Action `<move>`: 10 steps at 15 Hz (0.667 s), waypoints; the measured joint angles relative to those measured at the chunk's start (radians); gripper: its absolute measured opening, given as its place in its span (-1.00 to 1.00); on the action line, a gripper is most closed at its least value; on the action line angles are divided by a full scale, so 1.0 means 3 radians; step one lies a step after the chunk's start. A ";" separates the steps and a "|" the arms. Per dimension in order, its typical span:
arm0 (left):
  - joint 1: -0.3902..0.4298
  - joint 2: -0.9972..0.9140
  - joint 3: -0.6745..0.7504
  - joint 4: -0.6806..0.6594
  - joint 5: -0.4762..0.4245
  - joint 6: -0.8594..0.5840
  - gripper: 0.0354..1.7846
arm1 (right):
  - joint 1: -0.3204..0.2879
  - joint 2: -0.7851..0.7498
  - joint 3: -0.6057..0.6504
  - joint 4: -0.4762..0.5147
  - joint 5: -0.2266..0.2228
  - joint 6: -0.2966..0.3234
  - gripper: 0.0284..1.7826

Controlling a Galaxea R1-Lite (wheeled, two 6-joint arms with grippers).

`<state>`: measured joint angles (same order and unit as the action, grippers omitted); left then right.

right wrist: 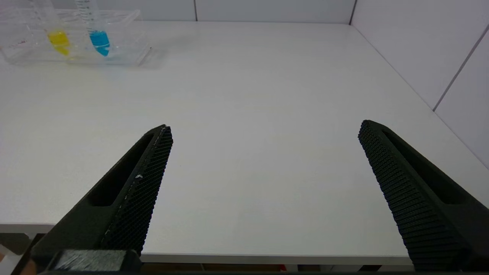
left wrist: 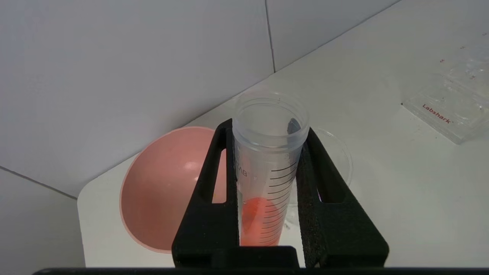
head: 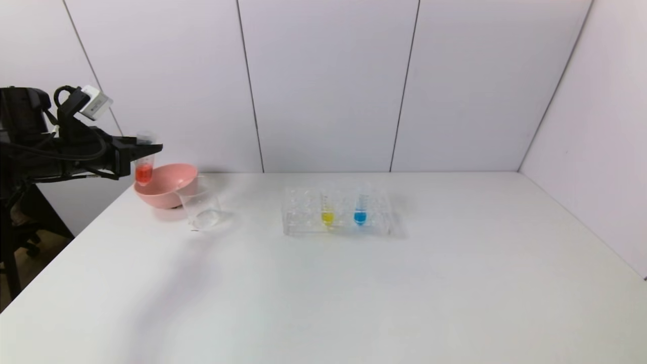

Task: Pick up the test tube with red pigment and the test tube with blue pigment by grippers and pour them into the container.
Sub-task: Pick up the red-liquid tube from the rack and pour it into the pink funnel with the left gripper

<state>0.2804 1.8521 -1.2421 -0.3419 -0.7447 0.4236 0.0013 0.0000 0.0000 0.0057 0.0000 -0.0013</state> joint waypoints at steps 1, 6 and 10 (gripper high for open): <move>0.0003 0.0003 -0.0052 0.0126 -0.0008 0.0117 -0.53 | 0.0000 0.0000 0.0000 0.0000 0.0000 0.0000 0.99; 0.0040 0.0037 -0.0494 0.1146 -0.0072 0.1110 -0.53 | 0.0001 0.0000 0.0000 0.0001 0.0000 0.0000 0.99; 0.0054 0.0121 -0.0773 0.1664 -0.0079 0.1784 -0.53 | 0.0000 0.0000 0.0000 0.0000 0.0000 0.0000 0.99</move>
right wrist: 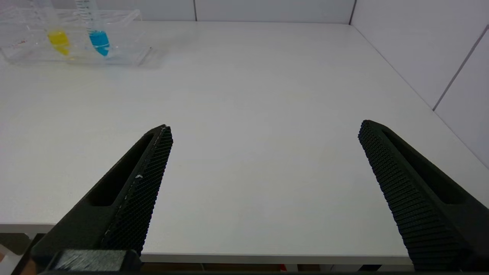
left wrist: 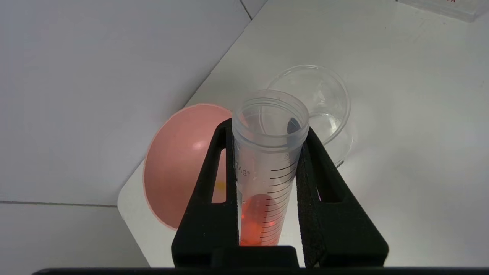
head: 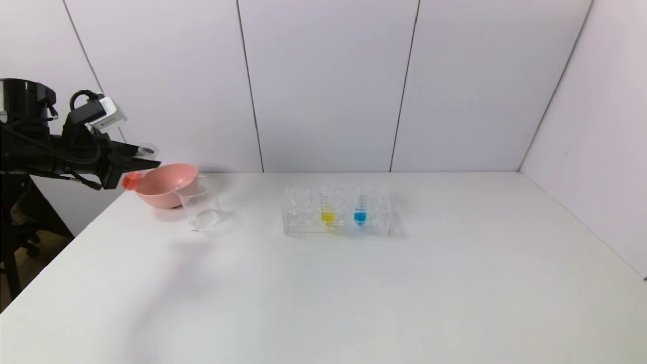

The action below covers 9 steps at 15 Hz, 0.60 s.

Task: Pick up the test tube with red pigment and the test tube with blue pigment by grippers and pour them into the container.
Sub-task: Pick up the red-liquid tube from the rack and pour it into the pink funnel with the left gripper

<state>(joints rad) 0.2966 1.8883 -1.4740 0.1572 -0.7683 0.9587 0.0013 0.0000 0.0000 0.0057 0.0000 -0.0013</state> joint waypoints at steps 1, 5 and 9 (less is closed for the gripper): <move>0.0000 0.0027 -0.0048 0.0066 0.0001 0.0080 -0.53 | 0.0000 0.0000 0.0000 0.0000 0.0000 0.0000 0.99; -0.0004 0.0111 -0.0237 0.0306 0.0024 0.0374 -0.53 | 0.0000 0.0000 0.0000 0.0001 0.0000 0.0000 0.99; -0.0011 0.0184 -0.0467 0.0641 0.0045 0.0711 -0.53 | 0.0000 0.0000 0.0000 0.0000 -0.0001 0.0000 0.99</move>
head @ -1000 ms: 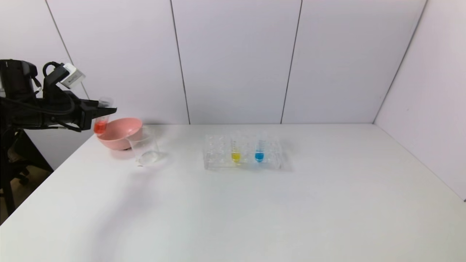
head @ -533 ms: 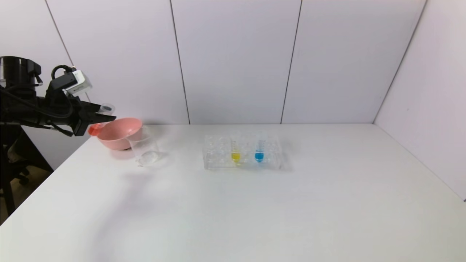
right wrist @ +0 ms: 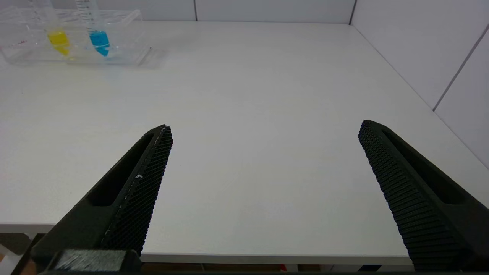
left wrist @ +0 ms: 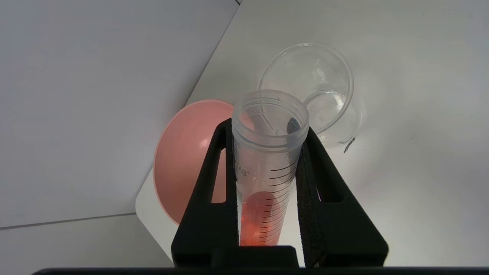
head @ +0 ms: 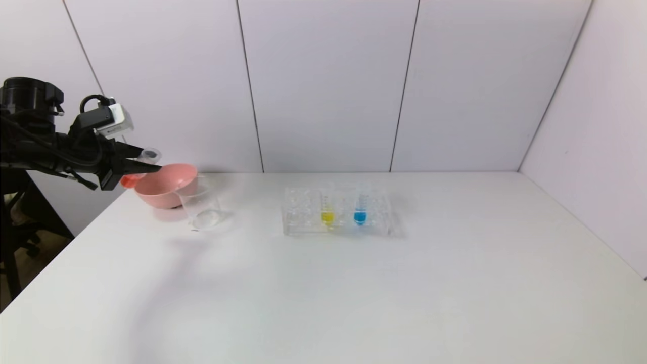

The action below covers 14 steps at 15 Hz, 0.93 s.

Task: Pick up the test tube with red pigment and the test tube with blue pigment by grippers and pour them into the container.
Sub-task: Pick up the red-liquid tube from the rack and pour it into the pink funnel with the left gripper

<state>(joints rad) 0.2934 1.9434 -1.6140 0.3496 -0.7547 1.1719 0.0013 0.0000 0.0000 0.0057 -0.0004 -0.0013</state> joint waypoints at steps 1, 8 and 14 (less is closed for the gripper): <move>0.0000 0.0020 -0.0082 0.0109 0.0004 0.0078 -0.53 | -0.0001 0.0000 0.0000 0.0000 0.0001 0.0000 0.99; 0.0000 0.0177 -0.0593 0.0768 0.0101 0.0505 -0.53 | 0.0000 0.0000 0.0000 0.0001 0.0001 0.0000 0.99; -0.0009 0.0299 -0.0944 0.1078 0.0176 0.0782 -0.53 | 0.0000 0.0000 0.0000 0.0000 0.0001 0.0000 0.99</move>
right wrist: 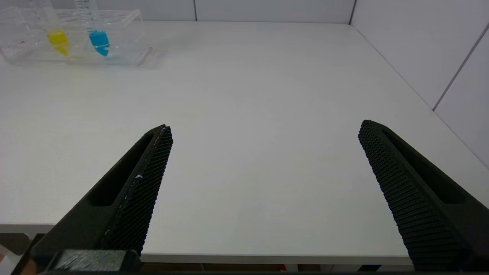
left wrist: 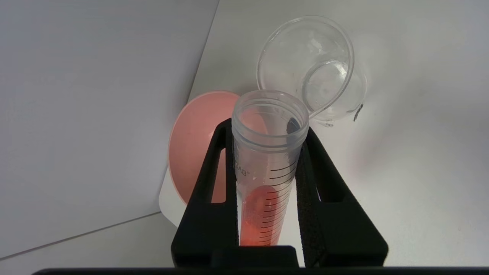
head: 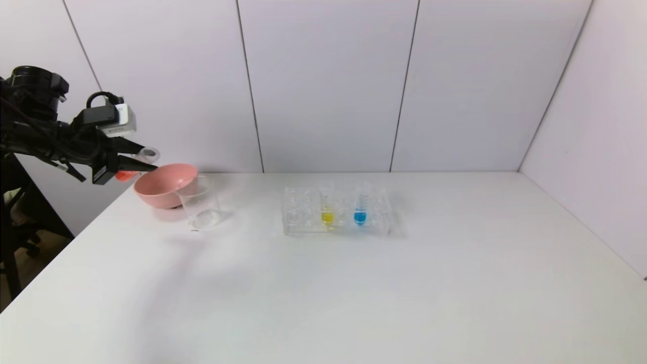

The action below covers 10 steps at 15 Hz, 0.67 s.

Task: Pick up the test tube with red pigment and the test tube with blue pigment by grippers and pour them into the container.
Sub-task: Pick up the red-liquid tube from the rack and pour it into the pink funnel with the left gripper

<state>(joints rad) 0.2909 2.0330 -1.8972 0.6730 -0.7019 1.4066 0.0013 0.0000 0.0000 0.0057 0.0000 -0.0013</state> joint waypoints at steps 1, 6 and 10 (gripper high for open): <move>0.0000 0.0016 -0.0045 0.0051 0.0024 0.0051 -0.53 | 0.0000 0.0000 0.0000 0.0000 0.0000 0.0000 0.99; -0.0050 0.0095 -0.0257 0.0311 0.0191 0.0282 -0.53 | 0.0000 0.0000 0.0000 0.0000 0.0000 0.0000 0.99; -0.0139 0.0128 -0.0283 0.0291 0.0329 0.0285 -0.53 | 0.0000 0.0000 0.0000 0.0000 0.0000 0.0000 0.99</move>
<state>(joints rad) 0.2491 2.0715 -1.9821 0.7604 -0.6032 1.4921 0.0013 0.0000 0.0000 0.0057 0.0000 -0.0013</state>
